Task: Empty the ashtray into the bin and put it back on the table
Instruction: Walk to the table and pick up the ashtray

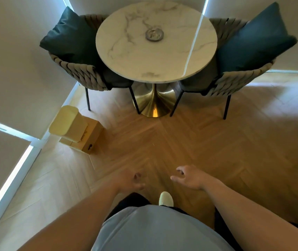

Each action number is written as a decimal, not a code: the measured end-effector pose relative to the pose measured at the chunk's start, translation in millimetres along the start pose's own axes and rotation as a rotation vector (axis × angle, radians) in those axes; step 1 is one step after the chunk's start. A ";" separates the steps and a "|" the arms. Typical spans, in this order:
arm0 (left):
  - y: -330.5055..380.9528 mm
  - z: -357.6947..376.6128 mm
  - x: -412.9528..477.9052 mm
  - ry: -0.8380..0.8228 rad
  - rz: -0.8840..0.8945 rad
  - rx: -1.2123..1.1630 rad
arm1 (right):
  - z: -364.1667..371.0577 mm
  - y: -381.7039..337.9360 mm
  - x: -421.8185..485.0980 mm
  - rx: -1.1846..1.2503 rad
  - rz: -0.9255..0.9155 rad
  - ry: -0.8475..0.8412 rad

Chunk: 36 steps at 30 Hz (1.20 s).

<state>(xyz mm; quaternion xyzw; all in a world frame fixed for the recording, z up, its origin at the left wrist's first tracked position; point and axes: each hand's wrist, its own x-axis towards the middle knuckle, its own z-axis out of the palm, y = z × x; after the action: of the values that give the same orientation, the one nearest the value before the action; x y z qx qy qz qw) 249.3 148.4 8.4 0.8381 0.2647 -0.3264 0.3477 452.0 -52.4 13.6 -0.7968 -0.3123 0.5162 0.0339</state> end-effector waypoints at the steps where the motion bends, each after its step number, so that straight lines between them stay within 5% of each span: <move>1: -0.2 -10.2 8.9 -0.002 -0.003 -0.020 | -9.8 -1.9 6.5 -0.001 -0.001 0.000; 19: -42.3 -272.8 182.4 -0.005 0.070 0.082 | -199.2 -107.0 174.6 0.071 0.033 0.111; 36: 17.0 -444.6 334.0 0.034 0.019 0.039 | -415.6 -123.8 304.3 0.011 -0.039 0.097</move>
<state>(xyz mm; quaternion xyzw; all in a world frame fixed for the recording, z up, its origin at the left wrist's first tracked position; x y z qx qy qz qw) 638.1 546.3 13.4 0.8527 0.2562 -0.3138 0.3298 828.2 320.5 9.5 -0.8144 -0.3231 0.4779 0.0633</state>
